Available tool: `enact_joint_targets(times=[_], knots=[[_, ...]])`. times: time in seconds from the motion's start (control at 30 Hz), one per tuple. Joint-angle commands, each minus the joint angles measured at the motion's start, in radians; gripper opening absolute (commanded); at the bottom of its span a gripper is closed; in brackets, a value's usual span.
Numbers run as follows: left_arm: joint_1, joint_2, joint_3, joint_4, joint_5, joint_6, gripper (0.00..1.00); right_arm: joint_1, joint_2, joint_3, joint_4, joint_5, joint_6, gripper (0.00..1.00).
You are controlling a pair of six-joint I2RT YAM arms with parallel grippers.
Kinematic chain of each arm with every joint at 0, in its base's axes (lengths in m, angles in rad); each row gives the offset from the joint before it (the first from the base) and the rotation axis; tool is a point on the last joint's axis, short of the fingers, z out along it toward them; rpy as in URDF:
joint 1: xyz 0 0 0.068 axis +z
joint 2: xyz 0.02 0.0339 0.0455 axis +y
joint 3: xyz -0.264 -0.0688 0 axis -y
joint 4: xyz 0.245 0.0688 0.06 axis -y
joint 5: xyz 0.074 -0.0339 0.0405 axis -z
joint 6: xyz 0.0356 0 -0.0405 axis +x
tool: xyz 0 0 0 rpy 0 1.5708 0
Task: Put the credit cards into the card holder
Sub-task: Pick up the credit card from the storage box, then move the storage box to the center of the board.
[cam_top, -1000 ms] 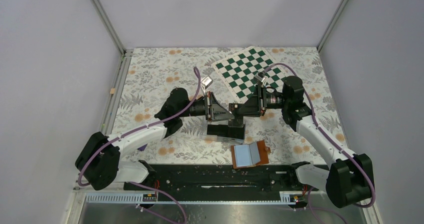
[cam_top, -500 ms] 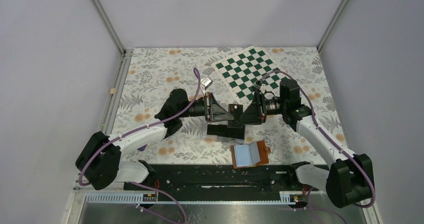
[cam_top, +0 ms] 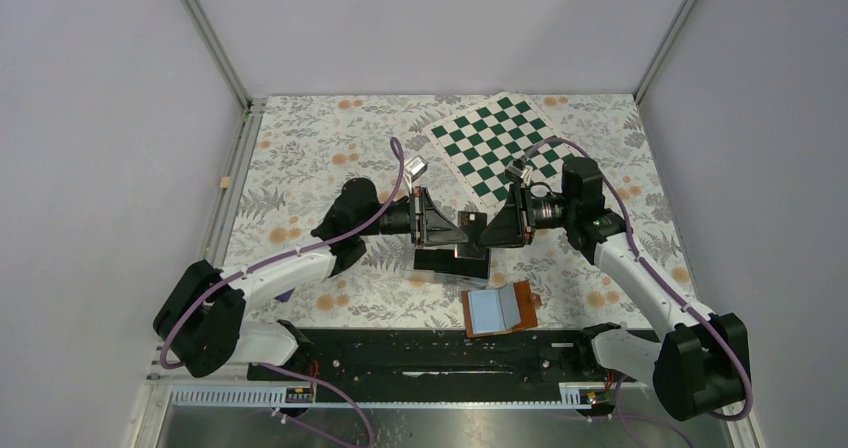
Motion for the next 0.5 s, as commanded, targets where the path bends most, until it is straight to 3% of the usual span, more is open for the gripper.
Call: enact_joint_targets(times=[0.0, 0.47], knots=[[0.003, 0.003, -0.014, 0.078, 0.026, -0.006, 0.0, -0.005, -0.027, 0.005, 0.085, -0.039, 0.047, 0.33], [0.003, 0.025, -0.016, 0.117, 0.031, -0.033, 0.0, 0.0, 0.003, -0.006, 0.117, -0.037, 0.069, 0.27]])
